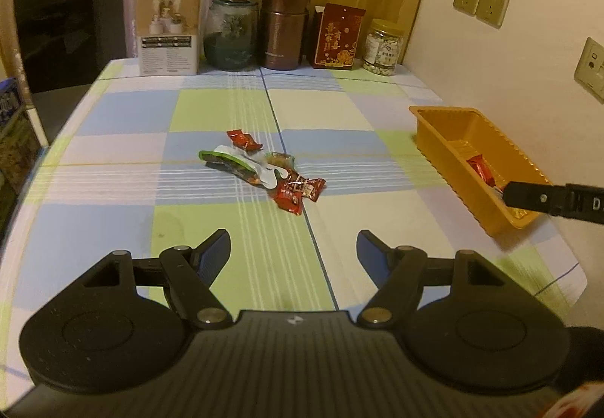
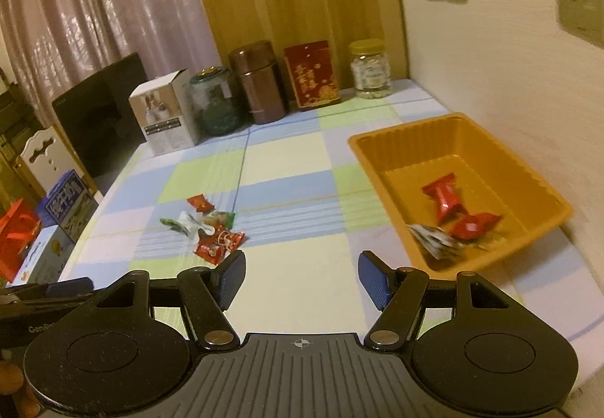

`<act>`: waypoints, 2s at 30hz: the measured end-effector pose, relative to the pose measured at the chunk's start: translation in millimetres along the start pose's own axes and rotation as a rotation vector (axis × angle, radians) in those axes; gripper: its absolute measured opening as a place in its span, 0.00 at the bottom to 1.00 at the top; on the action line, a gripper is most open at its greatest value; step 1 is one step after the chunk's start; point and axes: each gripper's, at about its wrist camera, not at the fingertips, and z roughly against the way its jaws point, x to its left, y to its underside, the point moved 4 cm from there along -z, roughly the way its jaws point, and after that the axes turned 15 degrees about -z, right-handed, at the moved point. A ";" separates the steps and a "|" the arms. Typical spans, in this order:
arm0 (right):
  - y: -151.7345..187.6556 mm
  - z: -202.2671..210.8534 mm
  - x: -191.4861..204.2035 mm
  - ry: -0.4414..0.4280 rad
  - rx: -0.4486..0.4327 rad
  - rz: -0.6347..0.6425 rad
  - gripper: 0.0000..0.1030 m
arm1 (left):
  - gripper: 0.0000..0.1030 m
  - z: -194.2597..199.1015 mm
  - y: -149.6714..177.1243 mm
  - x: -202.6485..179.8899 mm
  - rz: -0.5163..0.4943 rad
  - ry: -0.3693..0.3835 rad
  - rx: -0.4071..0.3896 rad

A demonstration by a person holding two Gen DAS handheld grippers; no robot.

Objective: Organize snacks
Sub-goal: 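Withdraw both tools from the tray back toward the remaining snacks, then grasp a red candy packet with the left gripper while the right gripper grasps a brown-red candy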

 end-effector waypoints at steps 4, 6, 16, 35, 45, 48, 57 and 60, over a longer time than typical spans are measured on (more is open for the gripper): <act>-4.0 -31.2 3.8 -0.010 0.016 0.026 0.65 | 0.68 -29.0 -2.0 11.7 -0.004 0.025 0.017; -5.0 -48.1 5.9 -0.013 0.027 0.041 0.65 | 0.67 -43.1 -2.9 15.5 -0.016 0.041 0.022; 6.5 -133.9 14.7 -0.026 0.098 0.179 0.57 | 0.56 -107.5 -1.8 26.3 -0.085 0.074 0.053; 8.0 -196.3 18.8 -0.040 0.151 0.211 0.56 | 0.21 -161.3 -12.5 25.4 -0.064 0.129 0.058; 25.8 -212.1 55.8 -0.187 0.168 0.383 0.56 | 0.20 -126.4 2.0 59.7 -0.008 0.029 0.087; 32.2 -224.1 66.4 -0.202 0.167 0.435 0.55 | 0.20 -121.8 7.8 68.6 0.029 0.018 0.092; 47.7 -246.4 76.1 -0.197 0.150 0.555 0.39 | 0.20 -124.7 10.1 68.7 0.038 0.035 0.093; 48.2 -243.7 76.6 -0.183 0.152 0.564 0.25 | 0.20 -125.2 10.7 65.3 0.030 0.038 0.096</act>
